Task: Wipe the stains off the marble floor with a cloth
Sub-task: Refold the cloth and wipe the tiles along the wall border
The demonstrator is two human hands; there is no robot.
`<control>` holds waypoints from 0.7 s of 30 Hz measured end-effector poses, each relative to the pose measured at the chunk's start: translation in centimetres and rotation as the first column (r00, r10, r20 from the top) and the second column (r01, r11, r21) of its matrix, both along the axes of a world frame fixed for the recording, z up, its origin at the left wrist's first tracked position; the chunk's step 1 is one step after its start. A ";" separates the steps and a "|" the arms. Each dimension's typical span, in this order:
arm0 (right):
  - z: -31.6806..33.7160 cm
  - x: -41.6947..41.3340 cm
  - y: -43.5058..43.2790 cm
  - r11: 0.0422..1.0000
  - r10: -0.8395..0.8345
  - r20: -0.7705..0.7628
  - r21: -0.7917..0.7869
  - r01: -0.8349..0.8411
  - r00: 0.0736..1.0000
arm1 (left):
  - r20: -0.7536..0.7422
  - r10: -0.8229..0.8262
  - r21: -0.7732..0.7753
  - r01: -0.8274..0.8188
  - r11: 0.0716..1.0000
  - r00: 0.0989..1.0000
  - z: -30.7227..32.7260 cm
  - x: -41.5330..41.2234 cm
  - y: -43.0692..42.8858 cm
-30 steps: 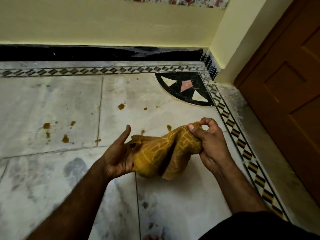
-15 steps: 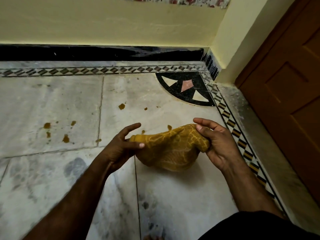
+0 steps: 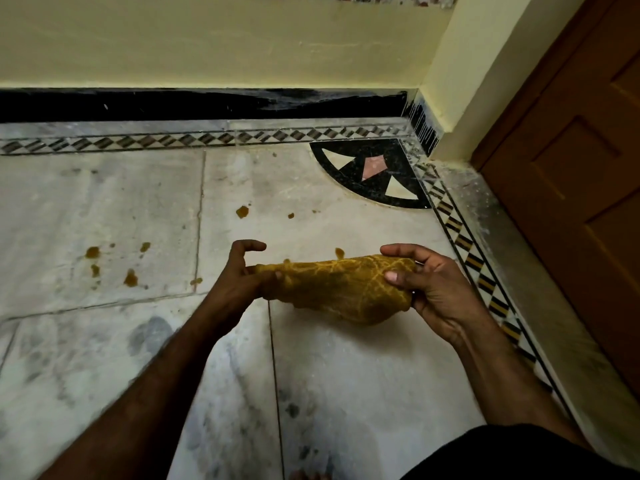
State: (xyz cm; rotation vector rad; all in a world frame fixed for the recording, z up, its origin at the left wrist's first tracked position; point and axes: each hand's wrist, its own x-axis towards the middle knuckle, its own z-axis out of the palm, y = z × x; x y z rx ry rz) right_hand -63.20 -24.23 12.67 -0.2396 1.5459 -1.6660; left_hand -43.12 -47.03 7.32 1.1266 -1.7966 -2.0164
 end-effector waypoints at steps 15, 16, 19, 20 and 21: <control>-2.2 -1.6 0.3 0.958 0.119 -0.475 0.285 0.025 0.872 | 0.225 -0.090 -0.516 0.197 0.834 0.970 0.9 -1.0 -1.3; -2.3 -1.7 0.2 0.952 0.125 -0.501 0.305 0.040 0.857 | 0.239 -0.080 -0.559 0.204 0.804 0.968 1.0 -1.0 -1.2; -2.5 -2.1 -0.1 0.933 0.147 -0.557 0.352 0.071 0.818 | 0.216 -0.061 -0.682 0.195 0.705 0.975 0.9 -1.1 -1.3; -2.5 -2.3 -0.3 0.926 0.162 -0.580 0.369 0.079 0.799 | 0.211 -0.096 -0.692 0.218 0.688 0.973 0.8 -1.1 -1.3; -2.4 -2.4 -0.5 0.920 0.185 -0.609 0.383 0.083 0.771 | 0.228 -0.147 -0.702 0.267 0.661 0.962 0.8 -1.1 -1.2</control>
